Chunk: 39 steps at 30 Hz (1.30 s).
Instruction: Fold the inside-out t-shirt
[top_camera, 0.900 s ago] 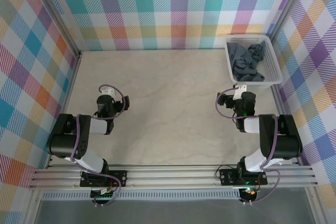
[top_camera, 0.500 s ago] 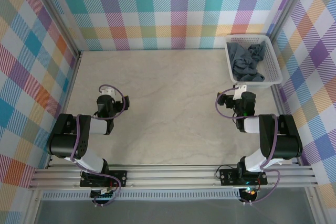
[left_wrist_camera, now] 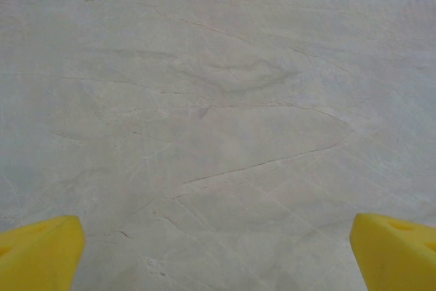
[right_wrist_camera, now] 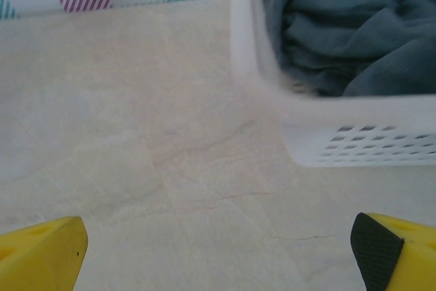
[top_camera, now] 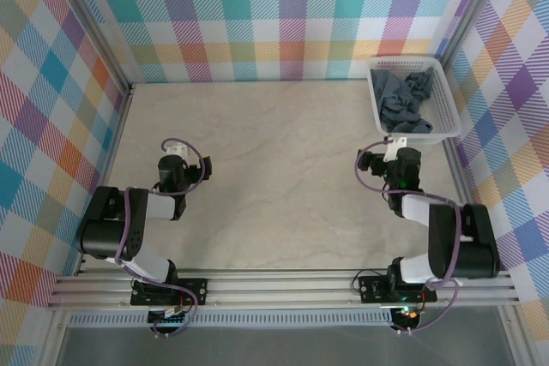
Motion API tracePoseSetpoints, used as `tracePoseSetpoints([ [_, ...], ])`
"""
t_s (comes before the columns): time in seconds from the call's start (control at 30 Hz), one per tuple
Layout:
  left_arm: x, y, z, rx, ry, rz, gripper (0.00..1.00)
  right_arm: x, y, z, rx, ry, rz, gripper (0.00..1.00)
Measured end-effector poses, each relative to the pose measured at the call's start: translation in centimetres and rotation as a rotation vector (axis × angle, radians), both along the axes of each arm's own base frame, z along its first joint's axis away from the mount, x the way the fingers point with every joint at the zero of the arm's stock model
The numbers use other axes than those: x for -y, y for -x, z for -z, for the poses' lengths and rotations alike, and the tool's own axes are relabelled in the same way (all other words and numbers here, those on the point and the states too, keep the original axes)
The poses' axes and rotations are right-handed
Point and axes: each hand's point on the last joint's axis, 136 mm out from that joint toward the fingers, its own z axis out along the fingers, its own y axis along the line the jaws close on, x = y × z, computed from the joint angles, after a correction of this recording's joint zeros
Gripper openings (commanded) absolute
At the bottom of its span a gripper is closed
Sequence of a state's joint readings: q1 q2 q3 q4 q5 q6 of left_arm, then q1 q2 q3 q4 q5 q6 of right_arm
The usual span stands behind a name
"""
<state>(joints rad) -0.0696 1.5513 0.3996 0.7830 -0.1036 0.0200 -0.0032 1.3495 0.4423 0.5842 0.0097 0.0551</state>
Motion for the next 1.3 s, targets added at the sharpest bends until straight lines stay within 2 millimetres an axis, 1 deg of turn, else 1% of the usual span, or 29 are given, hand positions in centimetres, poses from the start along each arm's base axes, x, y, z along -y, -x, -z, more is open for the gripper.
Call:
tracePoseSetpoints([
  [0.07, 0.0, 0.4, -1.1, 0.006, 0.001, -0.001, 1.00, 0.2, -0.3, -2.6, 0.002, -0.036, 0.030, 1.00],
  [0.13, 0.1, 0.9, -3.4, 0.026, 0.011, -0.004, 1.00, 0.2, -0.9, -5.8, -0.005, -0.092, 0.052, 1.00],
  [0.23, 0.6, 1.0, -9.2, 0.108, 0.065, -0.004, 1.00, -0.5, -2.3, -10.8, -0.042, -0.196, 0.055, 1.00],
  [0.3, 1.9, 1.3, -14.2, 0.179, 0.124, 0.020, 1.00, -0.6, -3.7, -13.4, -0.082, -0.253, 0.077, 1.00],
  [0.33, 2.7, 1.4, -16.1, 0.202, 0.145, 0.042, 1.00, -0.4, -4.6, -14.2, -0.096, -0.268, 0.096, 0.99],
  [0.37, 3.9, 1.7, -18.3, 0.222, 0.169, 0.080, 1.00, 0.1, -5.9, -14.8, -0.122, -0.281, 0.126, 1.00],
  [0.4, 5.2, 2.1, -20.1, 0.233, 0.184, 0.125, 1.00, 0.6, -7.2, -15.0, -0.144, -0.292, 0.155, 1.00],
  [0.47, 7.3, 2.8, -22.2, 0.231, 0.200, 0.205, 1.00, 2.6, -10.0, -14.6, -0.195, -0.311, 0.225, 1.00],
  [0.5, 8.4, 3.4, -22.7, 0.215, 0.204, 0.245, 1.00, 4.1, -11.6, -13.9, -0.224, -0.318, 0.267, 1.00],
  [0.53, 9.0, 3.8, -22.7, 0.197, 0.204, 0.270, 1.00, 5.3, -12.7, -13.3, -0.244, -0.324, 0.301, 1.00],
  [0.6, 9.9, 4.8, -22.0, 0.149, 0.202, 0.316, 1.00, 8.0, -15.2, -11.4, -0.294, -0.334, 0.362, 1.00],
  [0.63, 10.2, 5.3, -21.4, 0.120, 0.199, 0.333, 1.00, 9.1, -16.5, -10.1, -0.321, -0.338, 0.382, 1.00],
  [0.7, 10.4, 6.1, -20.1, 0.076, 0.190, 0.348, 1.00, 10.9, -18.6, -7.6, -0.371, -0.347, 0.408, 1.00],
  [0.73, 10.3, 6.5, -19.3, 0.052, 0.187, 0.349, 1.00, 11.5, -19.5, -6.1, -0.401, -0.355, 0.413, 1.00],
  [0.77, 10.2, 6.9, -18.5, 0.029, 0.184, 0.348, 1.00, 11.7, -20.3, -4.4, -0.433, -0.366, 0.404, 0.99],
  [0.8, 10.2, 7.2, -17.9, 0.009, 0.181, 0.350, 1.00, 11.6, -20.7, -3.1, -0.461, -0.379, 0.392, 0.97],
  [0.83, 10.2, 7.5, -17.3, -0.011, 0.180, 0.353, 1.00, 11.1, -21.0, -1.3, -0.501, -0.398, 0.368, 0.92],
  [0.87, 10.3, 7.7, -16.8, -0.033, 0.180, 0.358, 1.00, 10.3, -21.0, 0.4, -0.541, -0.418, 0.338, 0.77],
  [0.9, 10.4, 7.8, -16.6, -0.046, 0.180, 0.365, 1.00, 9.7, -20.9, 1.6, -0.574, -0.437, 0.322, 0.56],
  [0.93, 10.5, 7.9, -16.4, -0.056, 0.182, 0.373, 1.00, 8.9, -20.6, 2.9, -0.612, -0.448, 0.294, 0.30],
  [0.97, 10.7, 8.0, -16.0, -0.072, 0.184, 0.380, 1.00, 8.3, -20.4, 3.7, -0.635, -0.458, 0.276, 0.13],
  [1.0, 10.8, 8.0, -15.6, -0.087, 0.186, 0.386, 1.00, 7.9, -20.3, 4.0, -0.647, -0.465, 0.261, 0.02],
  [1.03, 10.9, 8.1, -15.1, -0.108, 0.187, 0.390, 1.00, 7.4, -20.2, 4.0, -0.654, -0.470, 0.245, 0.00],
  [1.07, 11.0, 8.1, -14.7, -0.125, 0.188, 0.392, 1.00, 7.2, -20.3, 3.5, -0.648, -0.473, 0.230, 0.00],
  [1.13, 11.1, 8.2, -14.2, -0.144, 0.189, 0.395, 1.00, 6.9, -20.3, 1.9, -0.623, -0.470, 0.205, 0.00],
  [1.2, 11.1, 8.2, -14.2, -0.146, 0.189, 0.394, 1.00, 6.7, -20.2, -1.0, -0.574, -0.467, 0.182, 0.00],
  [1.23, 11.1, 8.2, -14.2, -0.144, 0.190, 0.394, 1.00, 6.6, -20.1, -3.0, -0.540, -0.467, 0.169, 0.00],
  [1.3, 11.1, 8.0, -14.3, -0.147, 0.196, 0.387, 1.00, 6.0, -19.7, -9.0, -0.431, -0.459, 0.132, 0.00],
])
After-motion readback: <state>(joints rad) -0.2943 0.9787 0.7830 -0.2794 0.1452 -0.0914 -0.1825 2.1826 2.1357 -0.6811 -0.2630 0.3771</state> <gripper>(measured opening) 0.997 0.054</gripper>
